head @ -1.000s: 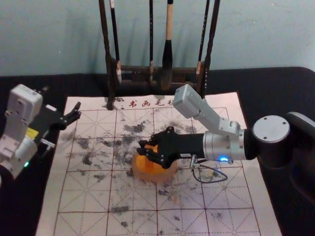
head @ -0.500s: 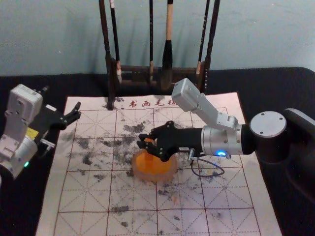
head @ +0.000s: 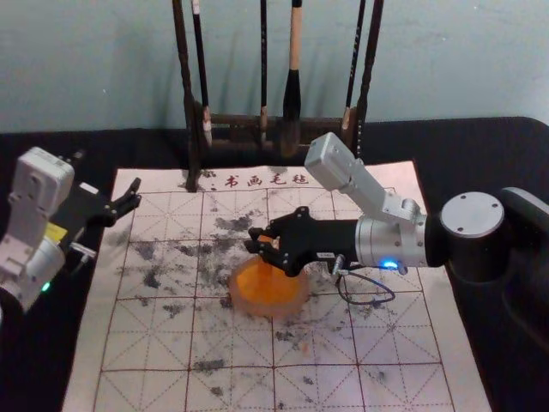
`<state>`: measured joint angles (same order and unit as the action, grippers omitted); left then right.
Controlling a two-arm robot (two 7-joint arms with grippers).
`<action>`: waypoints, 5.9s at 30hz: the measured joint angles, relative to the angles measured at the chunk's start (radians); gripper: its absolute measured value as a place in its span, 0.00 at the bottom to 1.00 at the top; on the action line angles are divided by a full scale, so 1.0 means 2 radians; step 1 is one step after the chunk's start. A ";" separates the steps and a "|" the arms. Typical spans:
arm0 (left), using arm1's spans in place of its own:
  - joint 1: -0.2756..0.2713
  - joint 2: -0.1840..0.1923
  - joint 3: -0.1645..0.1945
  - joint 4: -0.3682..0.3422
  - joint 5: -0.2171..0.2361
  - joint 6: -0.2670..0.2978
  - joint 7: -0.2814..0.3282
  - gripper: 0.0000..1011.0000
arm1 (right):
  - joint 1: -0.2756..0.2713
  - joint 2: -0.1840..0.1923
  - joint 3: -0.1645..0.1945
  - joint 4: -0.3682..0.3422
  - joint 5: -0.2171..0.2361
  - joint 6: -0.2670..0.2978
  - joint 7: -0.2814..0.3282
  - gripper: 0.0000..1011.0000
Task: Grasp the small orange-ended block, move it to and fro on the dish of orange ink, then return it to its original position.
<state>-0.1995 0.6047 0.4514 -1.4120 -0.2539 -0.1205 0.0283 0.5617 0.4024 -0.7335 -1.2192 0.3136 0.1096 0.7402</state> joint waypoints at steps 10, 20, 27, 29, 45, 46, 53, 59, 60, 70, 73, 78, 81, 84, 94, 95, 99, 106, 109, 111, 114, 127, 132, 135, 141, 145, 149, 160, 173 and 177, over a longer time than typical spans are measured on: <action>0.000 0.000 0.000 0.000 0.000 0.000 0.000 0.99 | -0.003 0.003 0.004 -0.005 0.000 0.000 -0.003 0.14; 0.000 0.000 0.000 0.000 0.000 0.000 0.000 0.99 | -0.009 0.008 0.012 -0.018 0.005 0.002 -0.008 0.14; 0.000 0.000 0.000 0.000 0.000 0.000 0.000 0.99 | -0.026 0.019 0.034 -0.052 0.024 0.016 -0.026 0.14; 0.000 0.000 0.000 0.000 0.000 0.000 0.000 0.99 | -0.034 0.024 0.042 -0.067 0.032 0.024 -0.036 0.14; 0.000 0.000 0.000 0.000 0.000 0.000 0.000 0.99 | -0.115 0.064 0.120 -0.187 0.086 0.086 -0.139 0.14; 0.000 0.000 0.000 0.000 0.000 0.000 0.000 0.99 | -0.120 0.066 0.123 -0.192 0.087 0.088 -0.144 0.14; 0.000 0.000 0.000 0.000 0.000 0.000 0.000 0.99 | -0.157 0.073 0.145 -0.222 0.092 0.101 -0.183 0.14; 0.000 0.000 0.000 0.000 0.000 0.000 0.000 0.99 | -0.179 0.070 0.155 -0.228 0.086 0.107 -0.208 0.14; 0.000 0.000 0.000 0.000 0.000 0.000 0.000 0.99 | -0.183 0.068 0.157 -0.228 0.084 0.108 -0.212 0.14; 0.000 0.000 0.000 0.000 0.000 0.000 0.000 0.99 | -0.194 0.058 0.165 -0.226 0.074 0.111 -0.218 0.14; 0.000 0.000 0.000 0.000 0.000 0.000 0.000 0.99 | -0.195 0.055 0.167 -0.223 0.072 0.113 -0.217 0.14; 0.000 0.000 0.000 0.000 0.000 0.000 0.000 0.99 | -0.195 0.049 0.168 -0.217 0.067 0.116 -0.216 0.14; 0.000 0.000 0.000 0.000 0.000 0.000 0.000 0.99 | -0.194 0.046 0.169 -0.214 0.064 0.118 -0.215 0.14; 0.000 0.000 0.000 0.000 0.000 0.000 0.000 0.99 | -0.194 0.044 0.169 -0.212 0.063 0.119 -0.214 0.14; 0.000 0.000 0.000 0.000 0.000 0.000 0.000 0.99 | -0.193 0.037 0.171 -0.205 0.057 0.121 -0.211 0.14; 0.000 0.000 0.000 0.000 0.000 0.000 0.000 0.99 | -0.193 0.037 0.171 -0.205 0.055 0.121 -0.211 0.14; 0.000 0.000 0.000 0.000 0.000 0.000 0.000 0.99 | -0.193 0.035 0.171 -0.202 0.052 0.121 -0.211 0.14; 0.000 0.000 0.000 0.000 0.000 0.000 0.000 0.99 | -0.191 0.029 0.171 -0.195 0.046 0.123 -0.210 0.14; 0.000 0.000 0.000 0.000 0.000 0.000 0.000 0.99 | -0.190 0.026 0.170 -0.191 0.044 0.123 -0.211 0.14; 0.000 0.000 0.000 0.000 0.000 0.000 0.000 0.99 | -0.189 0.025 0.170 -0.188 0.043 0.124 -0.211 0.14; 0.000 0.000 0.000 0.000 0.000 0.000 0.000 0.99 | -0.189 0.020 0.169 -0.182 0.040 0.124 -0.212 0.14; 0.000 0.000 0.000 0.000 0.000 0.000 0.000 0.99 | -0.187 0.005 0.166 -0.166 0.030 0.124 -0.214 0.14; 0.000 0.000 0.000 0.000 0.000 0.000 0.000 0.99 | -0.187 0.002 0.165 -0.163 0.024 0.125 -0.215 0.14; 0.000 0.000 0.000 0.000 0.000 0.000 0.000 0.99 | -0.188 0.002 0.165 -0.163 0.024 0.125 -0.215 0.14; 0.000 0.000 0.000 0.000 0.000 0.000 0.000 0.99 | -0.188 0.003 0.165 -0.164 0.025 0.125 -0.215 0.14; 0.000 0.000 0.000 0.000 0.000 0.000 0.000 0.99 | -0.188 0.003 0.165 -0.164 0.025 0.125 -0.215 0.18; 0.000 0.000 0.000 0.000 0.000 0.000 0.000 0.99 | -0.188 0.003 0.166 -0.164 0.026 0.125 -0.215 0.30; 0.000 0.000 0.000 0.000 0.000 0.000 0.000 0.99 | -0.188 0.004 0.166 -0.165 0.027 0.125 -0.215 0.62; 0.000 0.000 0.000 0.000 0.000 0.000 0.000 0.99 | -0.189 0.003 0.171 -0.168 0.027 0.118 -0.215 0.97; 0.000 0.000 0.000 0.000 0.000 0.000 0.000 0.99 | -0.197 -0.001 0.183 -0.180 0.022 0.084 -0.227 0.99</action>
<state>-0.1995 0.6047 0.4514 -1.4120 -0.2539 -0.1205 0.0283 0.1670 0.3995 -0.3667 -1.5791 0.3566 0.2786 0.2861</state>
